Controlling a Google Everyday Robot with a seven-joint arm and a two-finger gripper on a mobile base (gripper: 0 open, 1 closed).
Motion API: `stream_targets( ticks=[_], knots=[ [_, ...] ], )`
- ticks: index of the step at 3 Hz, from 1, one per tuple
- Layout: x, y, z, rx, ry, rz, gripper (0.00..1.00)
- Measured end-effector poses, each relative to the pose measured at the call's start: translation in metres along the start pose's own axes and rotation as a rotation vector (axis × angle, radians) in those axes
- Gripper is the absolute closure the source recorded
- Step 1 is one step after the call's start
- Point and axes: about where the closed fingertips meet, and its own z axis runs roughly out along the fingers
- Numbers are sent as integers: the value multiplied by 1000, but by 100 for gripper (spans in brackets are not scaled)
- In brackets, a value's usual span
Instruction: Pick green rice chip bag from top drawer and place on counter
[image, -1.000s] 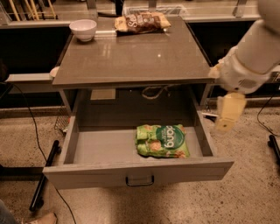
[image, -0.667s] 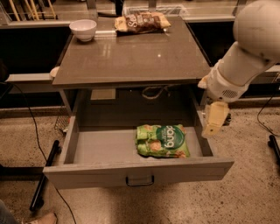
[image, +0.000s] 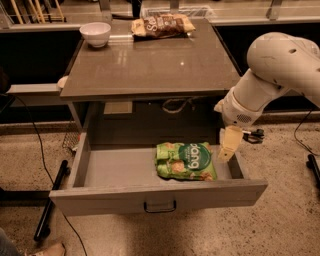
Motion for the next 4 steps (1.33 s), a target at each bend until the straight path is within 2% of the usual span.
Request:
stream_targets(
  ticks=[1,2,3,4],
  knots=[
    [-14,-15,23,0,-25,-13,0],
    [-47,-37,63,18,-76,-52,0],
    [-62,-43,98,23,-102,-70,0],
    [-72,-39,125,10,-115,-79,0]
  ],
)
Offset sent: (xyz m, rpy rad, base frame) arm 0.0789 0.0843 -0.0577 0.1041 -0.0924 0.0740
